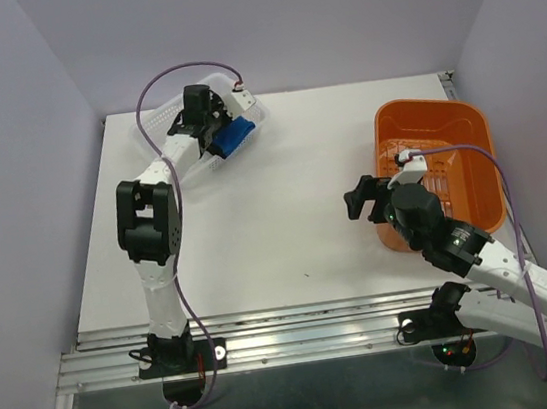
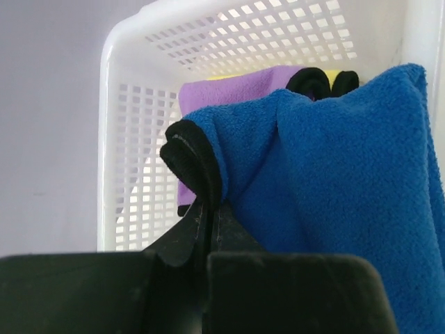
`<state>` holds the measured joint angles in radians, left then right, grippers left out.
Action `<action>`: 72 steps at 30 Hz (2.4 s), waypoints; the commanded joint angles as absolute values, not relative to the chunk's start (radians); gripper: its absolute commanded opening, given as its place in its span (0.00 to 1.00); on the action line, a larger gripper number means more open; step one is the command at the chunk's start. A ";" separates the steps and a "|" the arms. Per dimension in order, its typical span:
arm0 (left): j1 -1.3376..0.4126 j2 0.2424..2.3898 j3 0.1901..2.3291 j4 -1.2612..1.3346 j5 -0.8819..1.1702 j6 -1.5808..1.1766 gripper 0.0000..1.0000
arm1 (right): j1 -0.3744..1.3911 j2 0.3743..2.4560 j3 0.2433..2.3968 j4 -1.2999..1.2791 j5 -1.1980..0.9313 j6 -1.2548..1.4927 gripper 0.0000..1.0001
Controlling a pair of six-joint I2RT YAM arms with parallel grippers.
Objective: Fold and stack the towels
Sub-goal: Neatly place the folded towel into the bin
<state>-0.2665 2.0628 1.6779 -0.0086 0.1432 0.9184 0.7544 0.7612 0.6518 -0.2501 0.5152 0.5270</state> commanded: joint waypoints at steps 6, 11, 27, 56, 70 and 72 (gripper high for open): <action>-0.247 2.201 1.908 -0.054 0.167 0.986 0.00 | 0.761 0.719 0.646 -0.157 0.440 0.466 1.00; -0.238 2.270 1.985 -0.074 0.132 1.017 0.00 | 0.761 0.733 0.669 -0.192 0.495 0.457 1.00; -0.201 2.351 2.092 -0.043 0.161 1.005 0.00 | 0.761 0.784 0.684 -0.176 0.518 0.453 1.00; -0.209 2.128 1.985 0.045 0.147 0.707 0.99 | 0.761 0.752 0.681 -0.167 0.473 0.431 1.00; -0.209 2.121 1.911 -0.044 0.282 0.712 0.99 | 0.761 0.716 0.666 -0.179 0.413 0.443 1.00; -0.207 2.152 1.946 -0.061 0.279 0.712 0.99 | 0.761 0.724 0.666 -0.176 0.413 0.440 1.00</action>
<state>-0.2077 2.0972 1.8832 -0.0135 0.2554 0.7124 0.7540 0.7280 0.6518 -0.2127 0.4213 0.4427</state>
